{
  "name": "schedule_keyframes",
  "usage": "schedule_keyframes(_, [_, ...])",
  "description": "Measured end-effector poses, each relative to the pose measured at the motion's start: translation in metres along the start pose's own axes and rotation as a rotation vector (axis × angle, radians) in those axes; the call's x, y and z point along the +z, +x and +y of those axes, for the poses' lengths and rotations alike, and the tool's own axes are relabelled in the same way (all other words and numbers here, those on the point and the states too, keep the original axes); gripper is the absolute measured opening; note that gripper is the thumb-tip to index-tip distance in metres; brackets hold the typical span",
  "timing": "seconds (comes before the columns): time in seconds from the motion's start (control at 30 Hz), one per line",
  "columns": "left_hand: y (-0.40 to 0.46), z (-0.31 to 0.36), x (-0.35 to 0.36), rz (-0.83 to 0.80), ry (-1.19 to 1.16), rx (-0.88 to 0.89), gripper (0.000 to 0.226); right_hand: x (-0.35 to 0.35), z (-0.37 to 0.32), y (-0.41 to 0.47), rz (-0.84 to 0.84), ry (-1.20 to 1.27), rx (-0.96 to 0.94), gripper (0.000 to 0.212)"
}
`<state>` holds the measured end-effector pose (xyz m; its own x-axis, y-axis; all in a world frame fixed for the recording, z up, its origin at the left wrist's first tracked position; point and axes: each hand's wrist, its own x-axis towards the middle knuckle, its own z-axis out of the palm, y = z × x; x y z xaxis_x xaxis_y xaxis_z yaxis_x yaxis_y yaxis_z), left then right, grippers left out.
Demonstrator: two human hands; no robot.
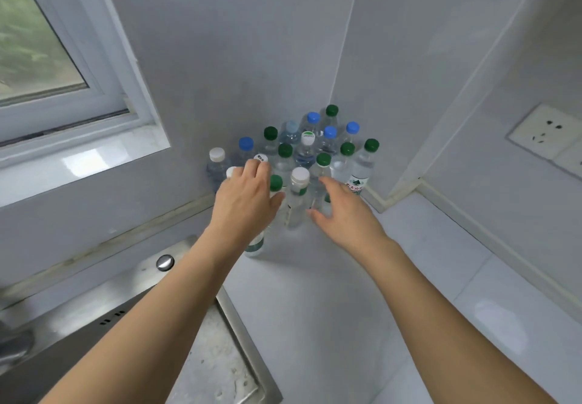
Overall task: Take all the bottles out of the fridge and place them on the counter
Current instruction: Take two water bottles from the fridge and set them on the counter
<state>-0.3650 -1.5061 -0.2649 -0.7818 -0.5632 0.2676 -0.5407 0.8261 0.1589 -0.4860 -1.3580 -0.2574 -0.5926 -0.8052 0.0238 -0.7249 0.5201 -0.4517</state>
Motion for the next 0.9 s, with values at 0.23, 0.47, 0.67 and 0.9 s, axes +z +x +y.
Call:
schedule_keyframes(0.23, [-0.006,0.066,-0.007,-0.016,-0.121,0.247,0.042,-0.037,0.035,-0.056,0.133,-0.034,0.119,0.063])
schedule_keyframes(0.47, [-0.003,0.165,0.019,-0.121,-0.178,0.478,0.046,-0.071,0.094,-0.127,0.230,-0.050,0.348,0.063])
schedule_keyframes(0.67, [-0.025,0.256,0.026,-0.203,-0.217,0.669,0.051,-0.096,0.137,-0.204,0.312,-0.064,0.543,0.063])
schedule_keyframes(0.9, [-0.082,0.361,0.008,-0.220,-0.237,0.881,0.052,-0.130,0.170,-0.315,0.457,-0.070,0.715,0.061])
